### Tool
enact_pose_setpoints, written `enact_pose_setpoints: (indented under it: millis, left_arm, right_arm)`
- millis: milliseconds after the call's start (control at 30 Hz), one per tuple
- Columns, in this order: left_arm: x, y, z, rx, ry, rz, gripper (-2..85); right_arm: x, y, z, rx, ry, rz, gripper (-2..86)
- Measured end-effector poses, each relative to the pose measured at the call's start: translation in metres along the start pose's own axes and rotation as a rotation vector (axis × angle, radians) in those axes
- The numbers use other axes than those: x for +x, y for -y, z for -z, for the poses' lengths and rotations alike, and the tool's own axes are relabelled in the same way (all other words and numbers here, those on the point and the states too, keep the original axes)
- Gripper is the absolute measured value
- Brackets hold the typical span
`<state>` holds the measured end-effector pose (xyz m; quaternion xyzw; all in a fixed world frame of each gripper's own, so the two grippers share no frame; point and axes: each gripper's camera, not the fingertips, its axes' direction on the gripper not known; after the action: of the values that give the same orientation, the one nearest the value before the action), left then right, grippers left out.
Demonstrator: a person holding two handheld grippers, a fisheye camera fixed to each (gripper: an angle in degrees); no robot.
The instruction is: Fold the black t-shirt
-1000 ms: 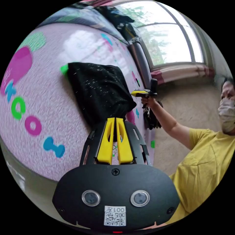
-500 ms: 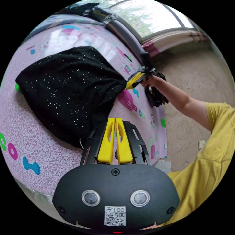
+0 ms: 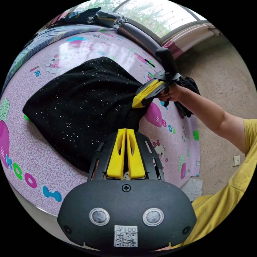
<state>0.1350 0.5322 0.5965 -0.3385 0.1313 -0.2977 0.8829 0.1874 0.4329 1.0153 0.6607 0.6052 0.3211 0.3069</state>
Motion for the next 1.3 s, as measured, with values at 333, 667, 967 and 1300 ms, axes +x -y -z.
enact_pose_setpoints:
  millis: [333,667,967,1300]
  left_arm:
    - [0.013,-0.035,0.016,0.007,-0.125,0.017,-1.3]
    - [-0.092,-0.06,0.044,0.097,-0.235,0.595,4.0]
    - [-0.111,-0.072,0.023,0.157,-0.455,0.664,3.6]
    - [-0.113,-0.07,0.024,0.195,-0.516,0.625,4.8]
  right_arm:
    - [-0.006,-0.036,0.03,0.005,0.062,-0.014,0.4]
    - [0.076,-0.12,0.119,0.301,0.039,-0.526,7.9]
    - [0.095,-0.138,0.102,0.239,0.254,-0.523,10.4]
    - [0.083,-0.149,0.069,0.204,0.418,-0.418,8.3]
